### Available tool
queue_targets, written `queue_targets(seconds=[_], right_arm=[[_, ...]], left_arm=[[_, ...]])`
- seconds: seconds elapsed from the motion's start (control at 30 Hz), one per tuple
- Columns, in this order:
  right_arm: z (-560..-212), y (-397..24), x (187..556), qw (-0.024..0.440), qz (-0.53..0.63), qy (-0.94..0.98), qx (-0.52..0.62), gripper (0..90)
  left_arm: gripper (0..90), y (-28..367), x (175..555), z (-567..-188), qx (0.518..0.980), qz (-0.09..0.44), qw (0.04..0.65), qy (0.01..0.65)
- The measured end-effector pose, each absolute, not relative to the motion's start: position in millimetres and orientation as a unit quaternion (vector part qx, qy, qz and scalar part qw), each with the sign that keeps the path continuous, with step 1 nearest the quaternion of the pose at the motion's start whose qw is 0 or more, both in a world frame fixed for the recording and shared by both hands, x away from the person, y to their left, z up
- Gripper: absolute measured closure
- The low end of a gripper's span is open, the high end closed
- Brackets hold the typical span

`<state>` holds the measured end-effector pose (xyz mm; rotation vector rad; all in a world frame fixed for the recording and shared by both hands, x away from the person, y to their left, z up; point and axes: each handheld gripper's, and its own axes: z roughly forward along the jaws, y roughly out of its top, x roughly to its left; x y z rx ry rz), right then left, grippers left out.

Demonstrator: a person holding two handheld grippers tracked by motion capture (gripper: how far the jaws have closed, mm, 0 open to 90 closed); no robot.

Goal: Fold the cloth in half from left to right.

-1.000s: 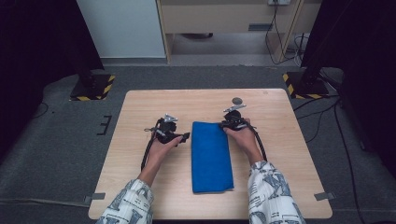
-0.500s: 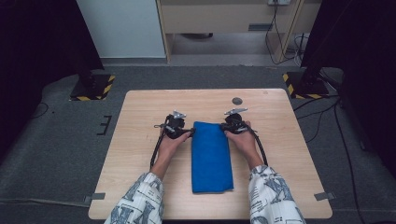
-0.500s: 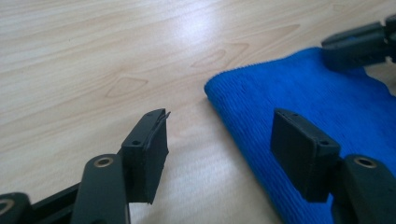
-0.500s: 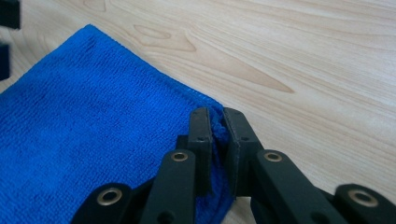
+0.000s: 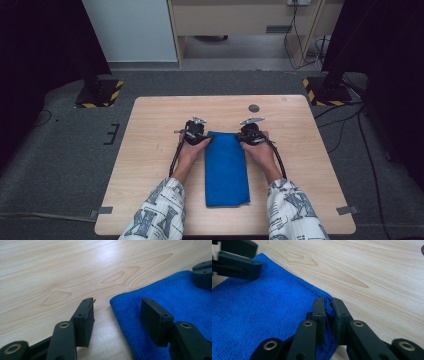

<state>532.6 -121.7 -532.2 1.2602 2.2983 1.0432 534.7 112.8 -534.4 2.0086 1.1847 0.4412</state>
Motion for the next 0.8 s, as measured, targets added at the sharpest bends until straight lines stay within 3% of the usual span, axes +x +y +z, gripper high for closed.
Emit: queue_targets(seconds=[0.07, 0.3, 0.8], right_arm=[[-532, -122, 532, 0.158, 0.366, 0.805, 0.44, 83.6], [-524, -126, 528, 0.157, 0.386, 0.796, 0.439, 86.6], [-478, -132, 509, 0.177, 0.42, 0.784, 0.422, 86.7]], left_arm=[[48.5, 109, 535, -534, 0.789, 0.172, 0.373, 0.456], [81.8, 103, 529, -528, 0.798, 0.149, 0.387, 0.438], [86.6, 107, 508, -478, 0.771, 0.168, 0.451, 0.417]])
